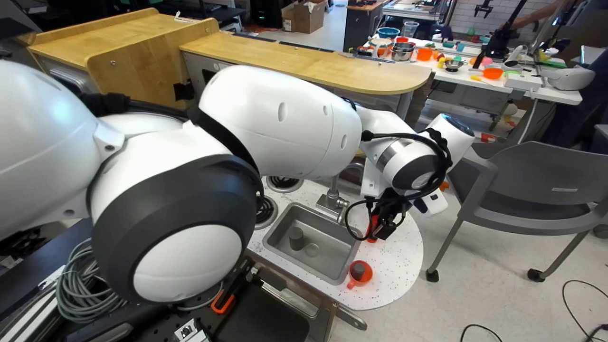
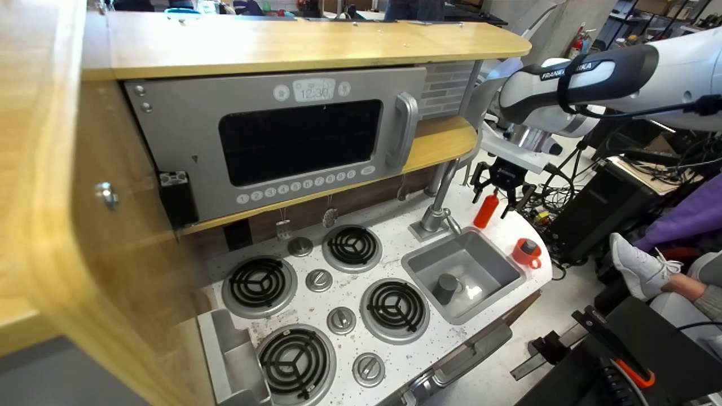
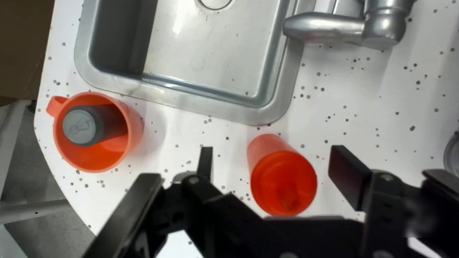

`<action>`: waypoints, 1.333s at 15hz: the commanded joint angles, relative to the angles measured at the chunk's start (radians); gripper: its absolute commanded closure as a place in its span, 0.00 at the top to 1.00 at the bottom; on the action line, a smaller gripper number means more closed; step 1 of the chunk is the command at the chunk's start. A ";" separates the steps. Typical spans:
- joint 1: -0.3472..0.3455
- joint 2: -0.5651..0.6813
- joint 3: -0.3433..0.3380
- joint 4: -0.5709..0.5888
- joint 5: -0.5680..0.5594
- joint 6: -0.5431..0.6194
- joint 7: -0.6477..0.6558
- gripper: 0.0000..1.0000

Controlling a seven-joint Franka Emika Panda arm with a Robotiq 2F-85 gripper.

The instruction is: Remove the sauce bottle from the stove and place it on the right side of the countertop

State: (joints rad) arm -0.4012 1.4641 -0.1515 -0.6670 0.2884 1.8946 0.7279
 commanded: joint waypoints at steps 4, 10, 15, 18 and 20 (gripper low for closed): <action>-0.016 -0.001 0.038 0.051 -0.036 0.007 -0.035 1.00; -0.043 -0.057 0.058 -0.012 0.043 0.056 -0.137 1.00; -0.109 -0.128 0.082 -0.103 0.091 0.073 -0.231 1.00; -0.116 -0.216 0.074 -0.230 0.077 0.088 -0.314 1.00; -0.101 -0.271 0.063 -0.319 0.051 0.099 -0.402 1.00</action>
State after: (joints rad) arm -0.5170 1.3187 -0.0907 -0.7898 0.3510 1.9518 0.4361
